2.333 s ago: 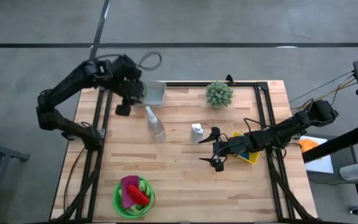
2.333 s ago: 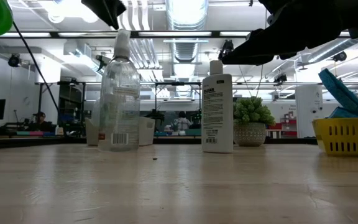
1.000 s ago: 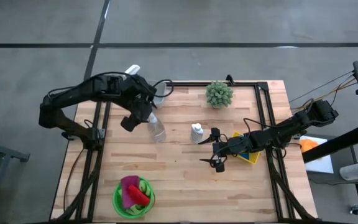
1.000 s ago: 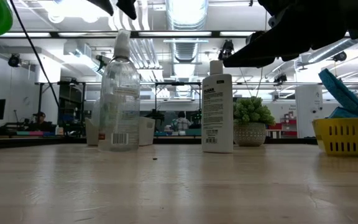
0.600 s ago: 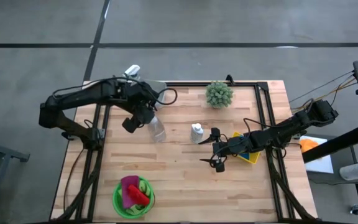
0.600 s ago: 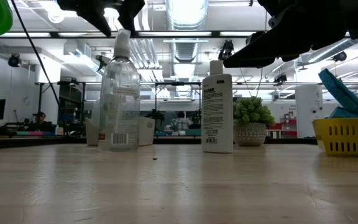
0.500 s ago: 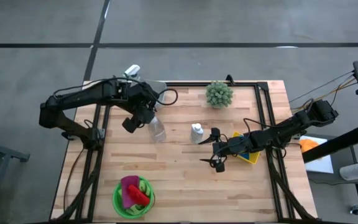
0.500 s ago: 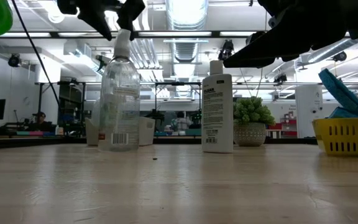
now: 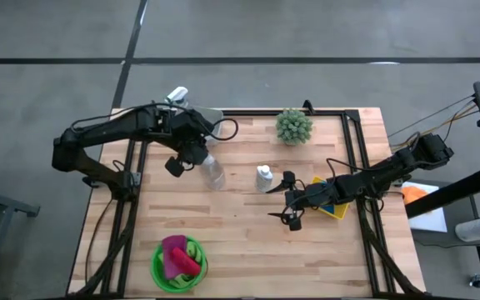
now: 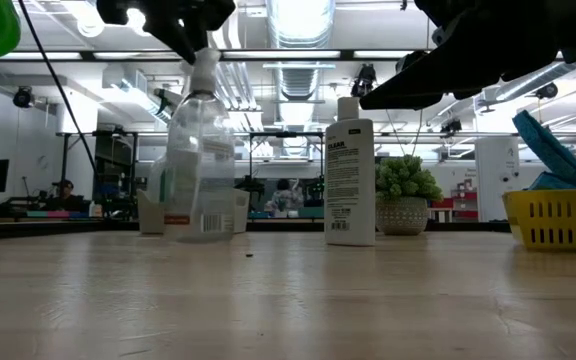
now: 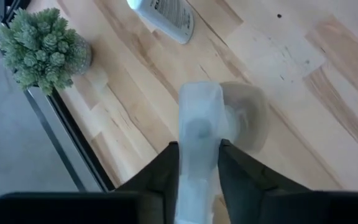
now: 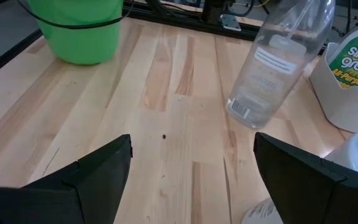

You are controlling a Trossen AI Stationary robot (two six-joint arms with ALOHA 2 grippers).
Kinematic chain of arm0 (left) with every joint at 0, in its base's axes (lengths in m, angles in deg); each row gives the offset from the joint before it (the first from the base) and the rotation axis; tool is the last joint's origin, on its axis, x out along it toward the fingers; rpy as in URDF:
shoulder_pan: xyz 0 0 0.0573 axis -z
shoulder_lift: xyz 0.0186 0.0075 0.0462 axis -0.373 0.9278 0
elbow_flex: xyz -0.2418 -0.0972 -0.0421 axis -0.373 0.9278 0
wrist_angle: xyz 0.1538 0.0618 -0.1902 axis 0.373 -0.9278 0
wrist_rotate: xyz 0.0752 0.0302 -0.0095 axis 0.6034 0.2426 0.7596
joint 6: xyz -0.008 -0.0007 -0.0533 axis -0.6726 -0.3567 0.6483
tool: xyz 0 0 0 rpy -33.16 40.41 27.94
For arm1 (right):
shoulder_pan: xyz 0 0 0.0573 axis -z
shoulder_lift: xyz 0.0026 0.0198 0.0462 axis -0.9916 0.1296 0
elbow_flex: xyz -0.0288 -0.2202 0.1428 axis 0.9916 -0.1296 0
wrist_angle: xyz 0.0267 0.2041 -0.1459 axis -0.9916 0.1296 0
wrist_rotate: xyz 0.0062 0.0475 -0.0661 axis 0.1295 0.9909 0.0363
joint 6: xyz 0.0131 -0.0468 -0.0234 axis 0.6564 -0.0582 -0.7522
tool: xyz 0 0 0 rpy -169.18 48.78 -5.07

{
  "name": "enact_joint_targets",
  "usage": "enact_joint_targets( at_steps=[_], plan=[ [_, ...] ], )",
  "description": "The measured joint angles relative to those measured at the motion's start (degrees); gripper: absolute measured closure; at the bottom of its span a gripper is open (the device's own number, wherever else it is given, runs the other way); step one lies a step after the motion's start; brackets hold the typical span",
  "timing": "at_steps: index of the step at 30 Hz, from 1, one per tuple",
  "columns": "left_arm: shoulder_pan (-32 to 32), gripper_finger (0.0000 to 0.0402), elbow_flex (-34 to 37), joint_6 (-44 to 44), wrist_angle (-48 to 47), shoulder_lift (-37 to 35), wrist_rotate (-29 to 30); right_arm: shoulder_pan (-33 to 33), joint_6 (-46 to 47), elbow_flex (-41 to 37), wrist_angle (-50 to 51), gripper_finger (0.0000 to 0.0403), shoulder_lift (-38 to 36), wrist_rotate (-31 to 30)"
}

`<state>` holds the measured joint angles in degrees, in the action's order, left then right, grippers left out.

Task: Pick & Place Kitchen Items
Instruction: Put the transparent spray bottle into the gray bin

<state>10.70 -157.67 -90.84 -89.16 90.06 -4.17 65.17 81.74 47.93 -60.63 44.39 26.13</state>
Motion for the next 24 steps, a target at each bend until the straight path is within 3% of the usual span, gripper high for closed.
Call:
enact_joint_targets(
  at_steps=[6, 12, 18, 24],
  plan=[
    [0.0, 0.0336, -0.2, 0.1, -0.4, -0.1, -0.2, 0.0, 0.0, 0.0, 0.0, 0.0069, 0.0, 0.1],
    [0.0, 0.0342, -0.5, 0.2, -0.6, -0.2, 0.7, 0.0, 0.0, 0.0, 0.0, 0.0069, 0.0, 0.1],
    [-0.1, 0.0354, -0.8, 6.6, 0.1, -0.4, 2.4, 0.0, 0.0, 0.0, 0.0, 0.0069, 0.0, 0.2],
    [-0.1, 0.0398, -0.8, 7.3, -0.4, -0.5, 1.8, 0.0, 0.3, 0.0, 0.0, 0.0069, 0.0, 1.4]
  ],
)
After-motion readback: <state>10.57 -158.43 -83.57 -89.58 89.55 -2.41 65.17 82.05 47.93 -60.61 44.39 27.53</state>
